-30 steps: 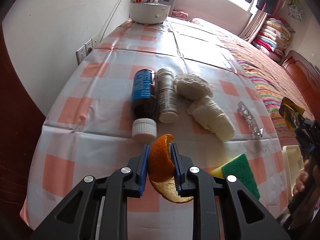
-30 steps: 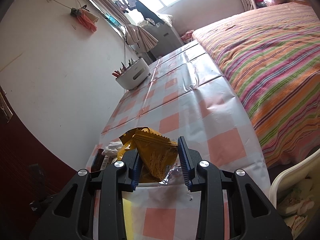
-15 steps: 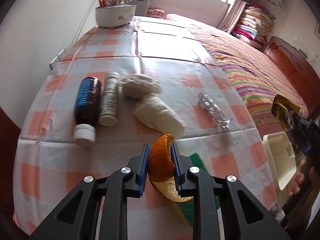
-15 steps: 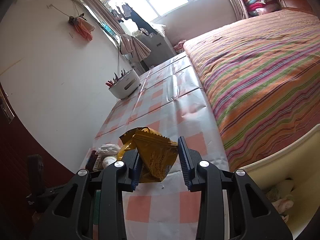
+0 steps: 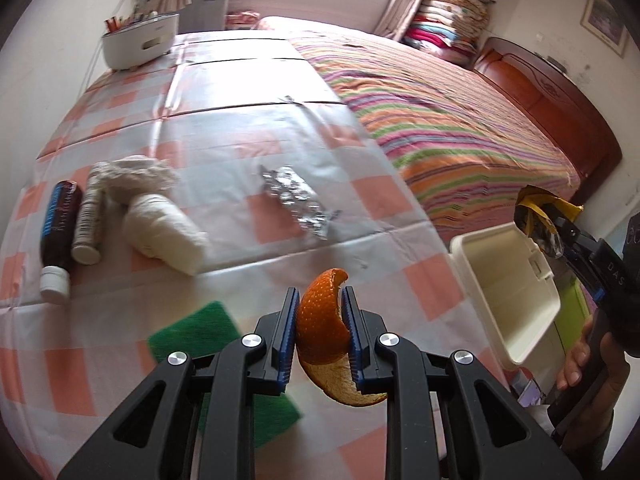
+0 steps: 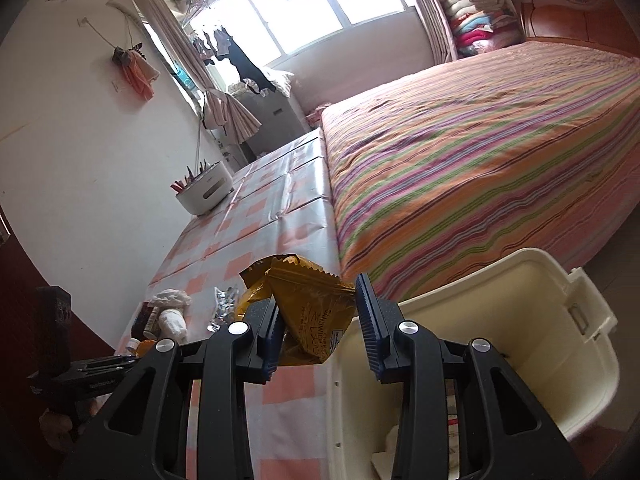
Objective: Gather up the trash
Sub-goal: 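Carry peel and wrapper to the cream bin while the right tool opens to drop the wrapper, then lower the orange peel into the bin and open the left tool, then move both tools back over the remaining table items, then grasp the silver foil blister pack with the right tool, then grasp the brown blue-labelled bottle with the left tool while the right tool holds the foil pack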
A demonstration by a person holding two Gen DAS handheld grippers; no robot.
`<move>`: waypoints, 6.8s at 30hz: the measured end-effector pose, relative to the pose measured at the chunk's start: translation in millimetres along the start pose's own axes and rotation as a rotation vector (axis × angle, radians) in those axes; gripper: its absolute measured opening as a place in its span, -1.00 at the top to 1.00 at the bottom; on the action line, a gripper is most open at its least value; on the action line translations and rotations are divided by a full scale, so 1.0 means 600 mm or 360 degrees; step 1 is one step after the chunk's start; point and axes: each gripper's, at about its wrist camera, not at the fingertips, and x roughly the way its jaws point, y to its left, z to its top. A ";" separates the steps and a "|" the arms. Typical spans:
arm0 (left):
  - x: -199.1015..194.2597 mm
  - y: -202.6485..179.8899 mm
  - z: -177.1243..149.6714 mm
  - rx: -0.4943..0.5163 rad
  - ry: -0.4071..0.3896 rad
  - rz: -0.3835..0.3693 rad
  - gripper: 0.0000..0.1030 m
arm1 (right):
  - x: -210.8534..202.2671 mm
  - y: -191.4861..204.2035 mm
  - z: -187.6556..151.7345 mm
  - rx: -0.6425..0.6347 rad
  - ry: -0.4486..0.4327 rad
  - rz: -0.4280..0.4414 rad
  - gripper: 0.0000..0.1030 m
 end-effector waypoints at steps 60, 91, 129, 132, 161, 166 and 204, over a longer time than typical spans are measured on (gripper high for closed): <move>0.043 -0.227 -0.009 0.0496 -0.0046 -0.0100 -0.33 | -0.085 -0.079 0.010 0.0328 -0.0328 -0.0175 -0.39; -0.074 0.167 -0.016 -0.0159 -0.0323 0.0307 -0.34 | 0.132 0.167 -0.017 -0.0019 0.0022 0.0041 -0.42; -0.088 0.267 -0.004 -0.0474 -0.0357 0.0414 -0.34 | -0.160 0.391 0.082 0.0122 -0.0580 0.0815 -0.87; -0.091 0.268 -0.004 -0.0466 -0.0363 0.0429 -0.33 | -0.145 0.415 0.069 0.0057 -0.0546 0.0808 -0.87; -0.122 0.352 -0.016 -0.0512 -0.0369 0.0629 -0.34 | 0.098 0.371 -0.002 -0.0639 -0.0166 0.0452 -0.87; -0.093 0.352 0.007 -0.0417 -0.0235 0.0582 -0.34 | 0.147 0.349 -0.009 -0.0730 -0.0031 0.0351 -0.87; -0.016 0.389 0.070 -0.0409 0.0072 0.0497 -0.34 | 0.395 0.296 -0.063 -0.0777 0.0702 -0.0038 0.36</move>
